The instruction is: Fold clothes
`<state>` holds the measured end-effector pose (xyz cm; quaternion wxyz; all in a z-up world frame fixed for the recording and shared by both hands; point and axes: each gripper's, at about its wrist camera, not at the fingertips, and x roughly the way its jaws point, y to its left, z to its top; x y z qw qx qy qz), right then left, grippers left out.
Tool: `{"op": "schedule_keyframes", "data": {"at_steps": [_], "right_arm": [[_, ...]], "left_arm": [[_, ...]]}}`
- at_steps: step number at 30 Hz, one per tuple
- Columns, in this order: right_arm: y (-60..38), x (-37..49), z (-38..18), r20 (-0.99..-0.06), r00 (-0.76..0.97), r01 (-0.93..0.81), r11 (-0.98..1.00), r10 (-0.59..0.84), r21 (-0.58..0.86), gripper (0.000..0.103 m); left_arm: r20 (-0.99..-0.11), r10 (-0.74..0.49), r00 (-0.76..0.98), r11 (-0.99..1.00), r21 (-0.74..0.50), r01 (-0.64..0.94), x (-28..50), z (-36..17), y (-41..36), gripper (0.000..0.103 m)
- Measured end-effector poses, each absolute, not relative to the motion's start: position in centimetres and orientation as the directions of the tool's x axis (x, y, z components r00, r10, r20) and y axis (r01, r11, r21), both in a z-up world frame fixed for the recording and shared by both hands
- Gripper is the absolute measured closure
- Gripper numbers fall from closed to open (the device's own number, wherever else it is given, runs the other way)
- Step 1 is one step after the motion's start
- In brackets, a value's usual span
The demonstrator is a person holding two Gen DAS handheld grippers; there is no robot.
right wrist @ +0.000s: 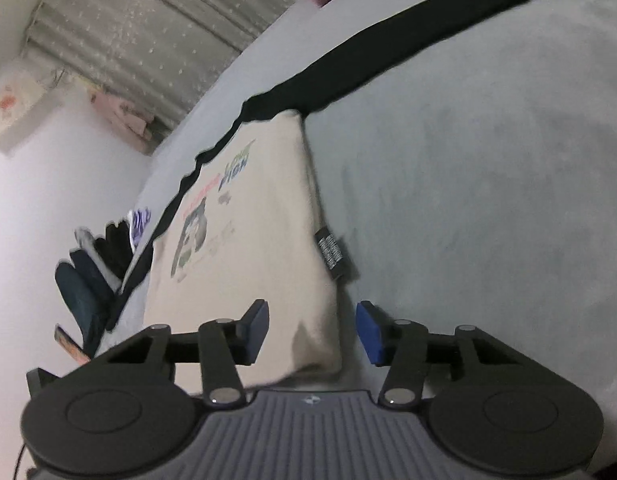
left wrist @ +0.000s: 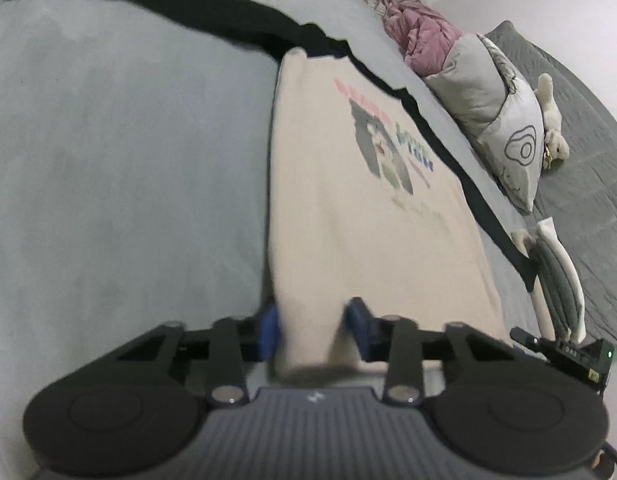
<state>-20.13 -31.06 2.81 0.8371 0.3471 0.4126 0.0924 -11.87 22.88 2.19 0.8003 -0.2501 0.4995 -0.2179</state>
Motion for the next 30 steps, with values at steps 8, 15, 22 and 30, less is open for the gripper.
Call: {"op": "schedule_keyframes", "data": {"at_steps": [8,15,22,30], "right_arm": [[-30.9,-22.7,5.4,-0.609,0.687,0.090,0.786,0.396,0.612,0.096],[-29.2,-22.1,3.9,-0.730,0.622,0.102,0.896,0.282,0.433,0.092],[-31.1,-24.4,5.6,-0.616,0.783,0.194,0.907,0.087,0.374,0.032],[-26.9,-22.4,6.6,-0.500,0.861,0.191,0.972,-0.099,0.135,0.003]], "left_arm": [[-0.727,-0.519,0.450,0.842,-0.527,0.120,-15.1,4.0,22.1,0.098],[-0.734,-0.489,0.472,0.860,-0.496,0.120,-15.4,3.6,22.3,0.070],[-0.675,-0.293,0.677,0.923,-0.384,0.016,-15.1,5.2,22.8,0.019],[-0.643,-0.066,0.763,0.997,-0.077,0.021,-14.7,6.7,15.8,0.000]]}}
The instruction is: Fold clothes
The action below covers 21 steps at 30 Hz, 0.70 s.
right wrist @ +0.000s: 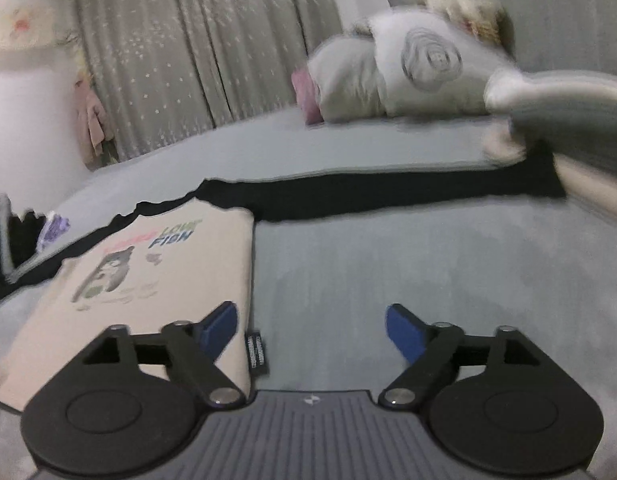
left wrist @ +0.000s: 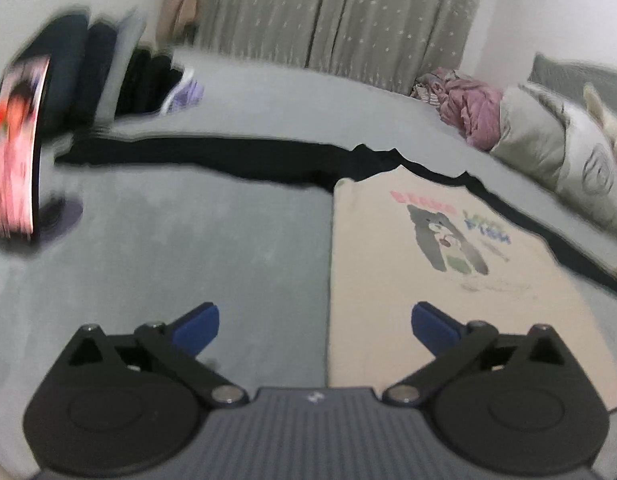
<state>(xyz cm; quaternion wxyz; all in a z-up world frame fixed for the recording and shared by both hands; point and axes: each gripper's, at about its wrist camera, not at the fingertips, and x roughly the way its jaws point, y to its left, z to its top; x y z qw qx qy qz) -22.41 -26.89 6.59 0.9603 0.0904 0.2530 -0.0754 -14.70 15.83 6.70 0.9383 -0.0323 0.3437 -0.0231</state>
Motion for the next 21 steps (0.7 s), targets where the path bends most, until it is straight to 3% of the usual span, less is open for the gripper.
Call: {"op": "schedule_keyframes", "data": {"at_steps": [3,7,12,21], "right_arm": [[-24.2,-21.4,6.7,-0.483,0.861,0.203,0.978,-0.156,0.045,0.000],[-21.3,-20.0,6.8,-0.548,0.813,0.259,0.965,-0.197,0.038,0.000],[-20.3,-19.1,6.8,-0.660,0.750,0.148,0.984,-0.049,0.095,0.000],[-19.1,-20.0,6.9,-0.686,0.724,0.162,0.985,-0.077,0.061,0.000]], "left_arm": [[-0.724,0.067,0.686,0.998,0.033,-0.062,-14.4,6.2,12.2,0.000],[-0.753,0.010,0.658,0.998,0.045,0.036,-15.1,6.9,8.1,0.000],[-0.754,0.036,0.656,0.992,0.105,0.066,-15.9,7.5,4.8,0.000],[-0.789,-0.049,0.612,0.991,0.039,0.129,-16.7,7.3,1.2,0.000]]}}
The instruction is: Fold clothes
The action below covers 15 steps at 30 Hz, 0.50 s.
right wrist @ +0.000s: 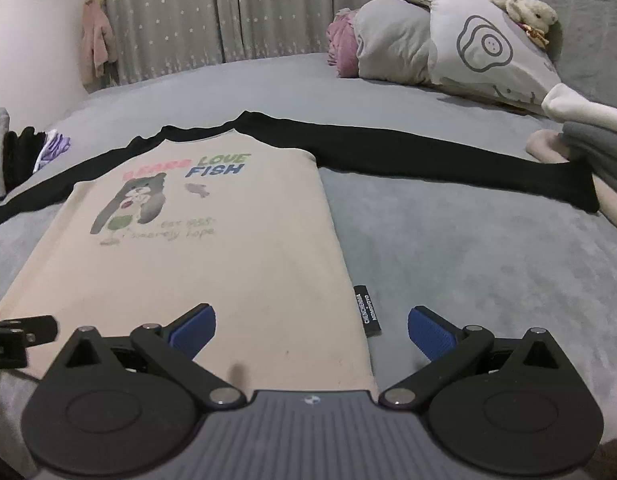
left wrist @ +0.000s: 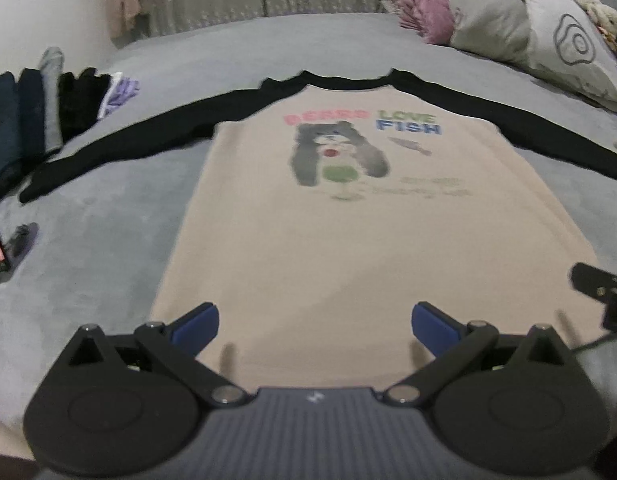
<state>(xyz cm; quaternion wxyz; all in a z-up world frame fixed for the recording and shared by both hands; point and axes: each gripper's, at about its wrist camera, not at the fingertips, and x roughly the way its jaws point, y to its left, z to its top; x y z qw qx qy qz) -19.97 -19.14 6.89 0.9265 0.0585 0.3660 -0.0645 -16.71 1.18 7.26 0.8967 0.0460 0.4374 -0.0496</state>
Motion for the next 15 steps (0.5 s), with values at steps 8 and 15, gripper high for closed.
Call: {"op": "schedule_keyframes", "data": {"at_steps": [8,15], "right_arm": [[-18.6,-20.5,7.1,-0.694,0.717,0.161,0.984,-0.062,0.079,0.000],[-18.2,-20.3,6.6,-0.708,0.703,0.152,0.986,-0.062,0.065,0.000]], "left_arm": [[-0.800,-0.078,0.595,0.984,0.033,0.173,-17.0,6.4,-0.3,0.000],[-0.807,-0.059,0.587,0.984,0.053,0.171,-16.8,6.0,-0.5,0.000]]}}
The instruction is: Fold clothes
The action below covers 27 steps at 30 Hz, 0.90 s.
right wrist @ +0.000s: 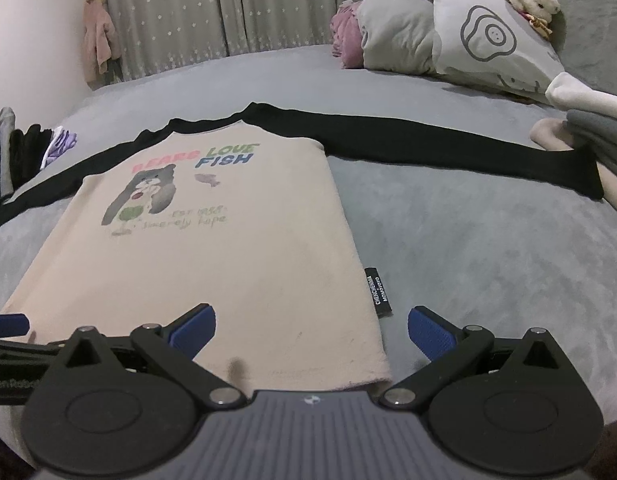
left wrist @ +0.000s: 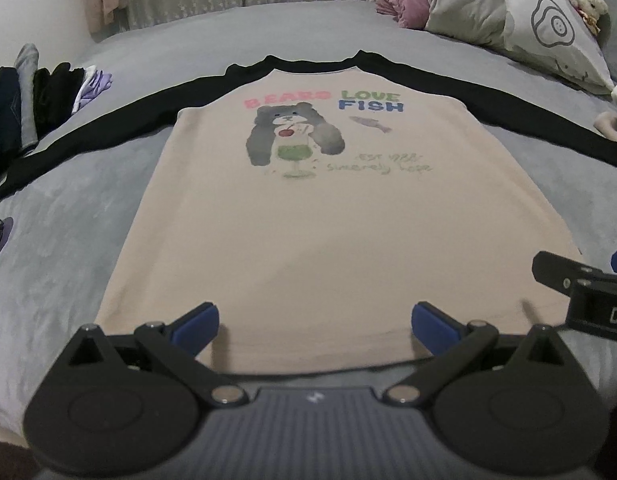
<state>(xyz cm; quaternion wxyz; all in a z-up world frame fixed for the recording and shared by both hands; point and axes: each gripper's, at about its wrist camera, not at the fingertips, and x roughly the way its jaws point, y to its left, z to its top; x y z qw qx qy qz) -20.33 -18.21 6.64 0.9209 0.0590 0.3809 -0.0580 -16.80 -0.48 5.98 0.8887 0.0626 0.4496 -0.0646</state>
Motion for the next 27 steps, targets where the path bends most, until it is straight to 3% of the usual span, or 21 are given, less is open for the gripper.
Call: {"op": "schedule_keyframes", "data": {"at_steps": [5,8,10,16,19,27], "right_arm": [[-18.4,-19.4,5.1,-0.773,0.629,0.163,0.986,-0.085,0.024,0.000],[-19.8,-19.3,3.9,-0.798,0.599,0.171,0.984,-0.064,0.050,0.000],[-20.8,-19.6,3.9,-0.794,0.606,0.155,0.986,-0.040,0.069,0.000],[-23.4,-21.8,3.4,-0.771,0.636,0.072,0.996,-0.003,0.056,0.000],[-23.6,-23.1,3.2,-0.768,0.640,0.035,0.999,-0.018,0.006,0.000],[-22.7,-23.0,5.4,-0.731,0.680,0.109,0.994,-0.056,0.026,0.000]], "left_arm": [[-0.816,0.018,0.578,0.986,0.109,0.123,-15.7,4.8,1.9,0.000],[-0.828,-0.009,0.560,0.996,0.039,0.075,-15.1,4.3,5.3,0.000],[-0.818,-0.059,0.572,0.996,-0.013,0.085,-15.6,4.1,7.2,0.000],[-0.787,-0.075,0.613,0.980,0.055,0.190,-17.9,3.7,9.0,0.000],[-0.800,-0.080,0.595,0.984,0.032,0.175,-17.9,4.3,9.2,0.000],[-0.802,-0.148,0.579,0.986,-0.074,0.148,-16.9,6.0,5.9,0.000]]}}
